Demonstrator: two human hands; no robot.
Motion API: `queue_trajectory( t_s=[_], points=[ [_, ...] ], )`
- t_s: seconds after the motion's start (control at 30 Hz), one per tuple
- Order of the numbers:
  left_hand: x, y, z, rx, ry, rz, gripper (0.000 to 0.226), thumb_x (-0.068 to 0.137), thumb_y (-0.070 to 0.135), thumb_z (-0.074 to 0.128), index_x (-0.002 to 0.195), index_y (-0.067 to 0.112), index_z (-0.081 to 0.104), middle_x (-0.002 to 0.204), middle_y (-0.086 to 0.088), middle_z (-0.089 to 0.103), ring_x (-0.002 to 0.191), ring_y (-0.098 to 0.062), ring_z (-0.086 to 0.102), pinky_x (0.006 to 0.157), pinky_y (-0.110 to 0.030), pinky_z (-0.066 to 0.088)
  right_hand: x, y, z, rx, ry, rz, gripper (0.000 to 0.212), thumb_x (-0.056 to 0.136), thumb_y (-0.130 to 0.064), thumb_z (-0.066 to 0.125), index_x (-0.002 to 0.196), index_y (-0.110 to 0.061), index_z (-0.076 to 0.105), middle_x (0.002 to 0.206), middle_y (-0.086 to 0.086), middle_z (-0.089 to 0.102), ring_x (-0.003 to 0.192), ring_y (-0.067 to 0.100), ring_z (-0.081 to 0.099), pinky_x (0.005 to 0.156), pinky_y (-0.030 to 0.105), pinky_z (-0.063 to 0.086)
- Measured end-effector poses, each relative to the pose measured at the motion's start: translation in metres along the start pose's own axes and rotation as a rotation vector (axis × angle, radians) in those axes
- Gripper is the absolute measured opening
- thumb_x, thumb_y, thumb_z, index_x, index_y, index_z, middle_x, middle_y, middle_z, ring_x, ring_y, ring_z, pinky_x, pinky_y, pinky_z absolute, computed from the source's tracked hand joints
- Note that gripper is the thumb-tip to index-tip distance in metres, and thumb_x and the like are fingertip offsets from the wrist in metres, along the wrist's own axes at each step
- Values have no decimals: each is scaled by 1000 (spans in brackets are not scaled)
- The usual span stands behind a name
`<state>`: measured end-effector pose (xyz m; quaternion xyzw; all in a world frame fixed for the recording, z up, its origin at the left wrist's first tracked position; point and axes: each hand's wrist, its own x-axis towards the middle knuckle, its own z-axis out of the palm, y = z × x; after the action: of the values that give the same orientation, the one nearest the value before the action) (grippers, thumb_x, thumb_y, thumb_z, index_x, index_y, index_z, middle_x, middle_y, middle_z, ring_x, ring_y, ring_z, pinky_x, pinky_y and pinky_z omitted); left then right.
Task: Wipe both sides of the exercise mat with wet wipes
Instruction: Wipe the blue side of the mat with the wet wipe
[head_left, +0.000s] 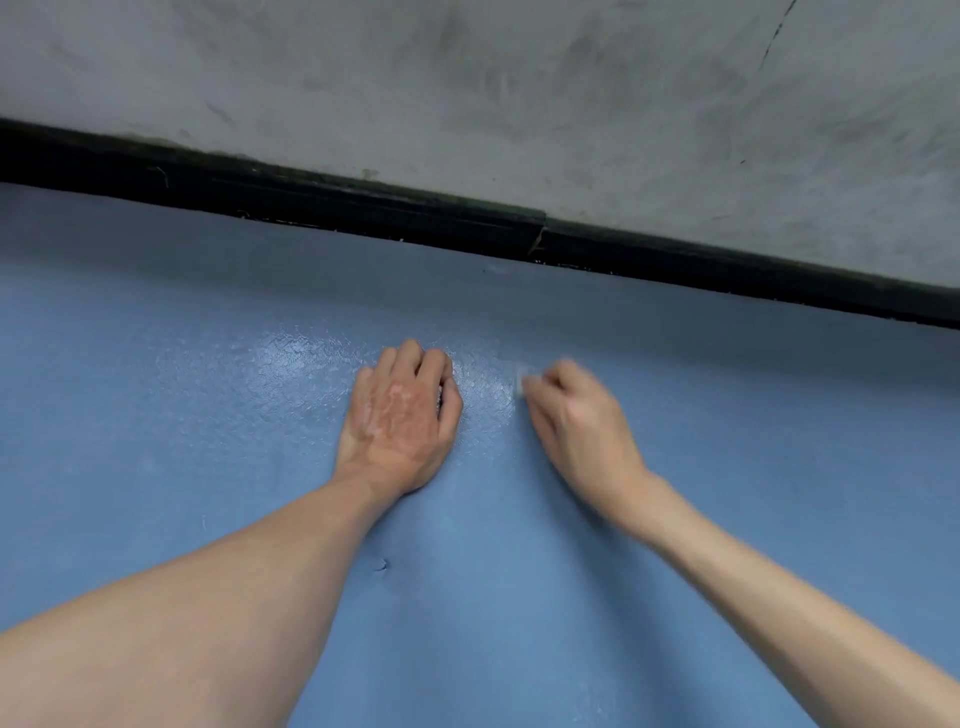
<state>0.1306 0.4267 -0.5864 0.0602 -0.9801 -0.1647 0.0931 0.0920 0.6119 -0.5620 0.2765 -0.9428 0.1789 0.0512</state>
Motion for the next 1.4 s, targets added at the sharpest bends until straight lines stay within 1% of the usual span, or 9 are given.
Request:
queue_trajectory(
  t_s=[0.1, 0.2, 0.3, 0.4, 0.5, 0.83, 0.97, 1.17, 1.4],
  points=[
    [-1, 0, 0, -8, -27, -11, 21, 95, 30, 38, 95, 17, 54, 91, -3, 51, 82, -24, 45, 73, -38, 36, -90, -24, -22, 82, -128, -87, 40, 106, -27, 33, 94, -4, 64, 78, 7, 49, 64, 25, 47, 50, 35, 46],
    [-1, 2, 0, -15, -19, 1, 18, 95, 29, 42, 96, 17, 55, 93, -3, 51, 82, -24, 45, 74, -38, 36, -119, -23, -30, 83, -165, -177, 28, 103, -23, 41, 104, -8, 64, 83, 3, 50, 67, 19, 48, 50, 31, 46],
    [-2, 1, 0, -22, -17, 3, 17, 96, 28, 42, 98, 16, 54, 93, -4, 51, 82, -24, 44, 75, -38, 35, -79, -12, -19, 40, -131, -204, 18, 96, -15, 50, 92, -3, 63, 79, 8, 49, 65, 25, 46, 52, 36, 46],
    [-4, 0, 0, -26, -5, 9, 16, 96, 27, 44, 99, 15, 55, 96, -6, 52, 87, -27, 46, 76, -38, 32, -12, 0, -3, -8, -10, -107, 20, 90, -8, 53, 72, 0, 55, 72, 15, 46, 60, 30, 44, 50, 42, 44],
    [-5, 0, 0, -26, 6, 24, 18, 97, 26, 43, 101, 14, 55, 100, -9, 53, 92, -30, 47, 78, -39, 31, 24, 3, 2, -8, 96, 13, 25, 90, -11, 55, 70, 2, 60, 71, 16, 47, 61, 29, 46, 52, 40, 45],
    [-2, 2, -5, -56, 29, 33, 23, 100, 28, 38, 106, 11, 53, 108, -12, 53, 100, -30, 47, 85, -40, 32, -141, -43, -20, 88, -57, -93, 18, 95, -15, 56, 96, -3, 70, 83, 9, 53, 61, 25, 49, 53, 33, 46],
    [-3, 2, -6, -85, 63, 54, 23, 100, 27, 40, 101, 10, 55, 103, -12, 56, 97, -31, 48, 82, -40, 32, -113, -28, -17, 67, -66, -130, 17, 94, -17, 57, 92, -6, 70, 83, 8, 53, 62, 25, 49, 54, 35, 48],
    [-10, 1, -6, -158, 81, 115, 22, 98, 25, 45, 94, 8, 58, 95, -12, 60, 92, -33, 52, 78, -40, 34, -55, -22, -3, 55, 69, 105, 16, 91, -7, 57, 85, -8, 72, 87, 8, 50, 65, 23, 46, 61, 26, 33],
    [-60, 5, -20, -289, 31, 149, 16, 95, 17, 51, 88, 6, 60, 85, -13, 63, 84, -35, 55, 68, -38, 37, -152, -51, -22, 64, -84, -41, 19, 94, -16, 52, 87, -5, 66, 83, 8, 52, 63, 29, 50, 55, 36, 47]
  ],
)
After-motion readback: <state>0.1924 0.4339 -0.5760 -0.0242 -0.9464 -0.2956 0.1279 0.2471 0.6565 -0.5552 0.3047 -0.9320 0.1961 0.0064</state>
